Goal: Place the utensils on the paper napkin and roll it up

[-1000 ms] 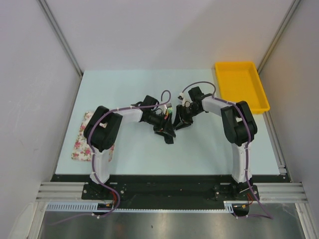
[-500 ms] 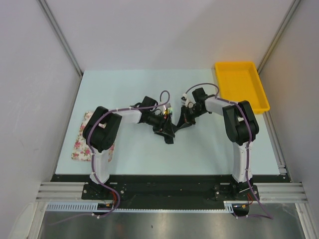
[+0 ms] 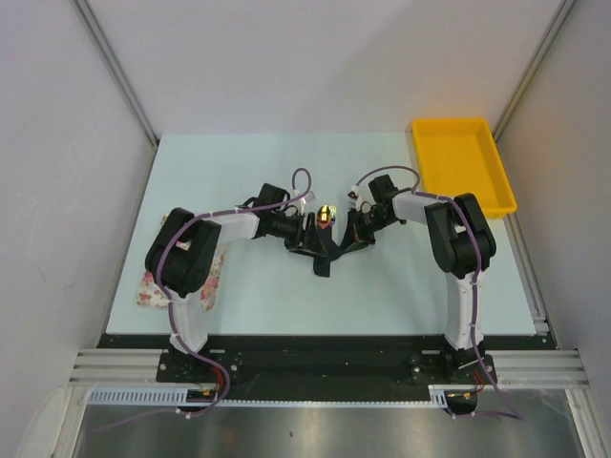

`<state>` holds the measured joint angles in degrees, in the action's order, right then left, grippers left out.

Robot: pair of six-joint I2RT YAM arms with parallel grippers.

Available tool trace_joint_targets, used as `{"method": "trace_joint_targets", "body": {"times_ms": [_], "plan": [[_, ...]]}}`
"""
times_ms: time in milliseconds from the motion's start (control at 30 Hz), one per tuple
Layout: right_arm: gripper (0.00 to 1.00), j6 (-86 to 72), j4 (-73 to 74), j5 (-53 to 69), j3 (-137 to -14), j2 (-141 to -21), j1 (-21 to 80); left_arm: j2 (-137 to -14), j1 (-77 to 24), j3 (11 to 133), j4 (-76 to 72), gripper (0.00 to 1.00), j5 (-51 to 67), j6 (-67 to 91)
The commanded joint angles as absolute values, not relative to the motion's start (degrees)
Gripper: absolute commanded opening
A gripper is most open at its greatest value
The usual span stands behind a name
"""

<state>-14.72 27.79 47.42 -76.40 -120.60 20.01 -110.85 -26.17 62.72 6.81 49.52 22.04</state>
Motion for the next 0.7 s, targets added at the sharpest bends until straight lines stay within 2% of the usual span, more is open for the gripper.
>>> {"method": "trace_joint_targets", "body": {"times_ms": [0, 133, 367, 667], "plan": [[0.00, -14.9, 25.9, 47.1, -75.1, -120.4, 20.2, -106.4, -25.0, 62.0, 2.3, 0.53, 51.0, 24.7], [0.00, -15.4, 24.4, 47.2, -74.4, -119.8, 20.7, -107.0, -25.0, 62.1, 0.6, 0.48, 51.4, 26.8], [0.00, -15.9, 23.6, 46.9, -74.2, -119.4, 21.1, -108.8, -26.1, 62.3, 0.7, 0.31, 51.8, 28.1], [0.00, -15.8, 23.8, 46.5, -74.4, -119.4, 21.0, -111.9, -27.6, 60.9, 5.4, 0.21, 51.9, 24.9]]}}
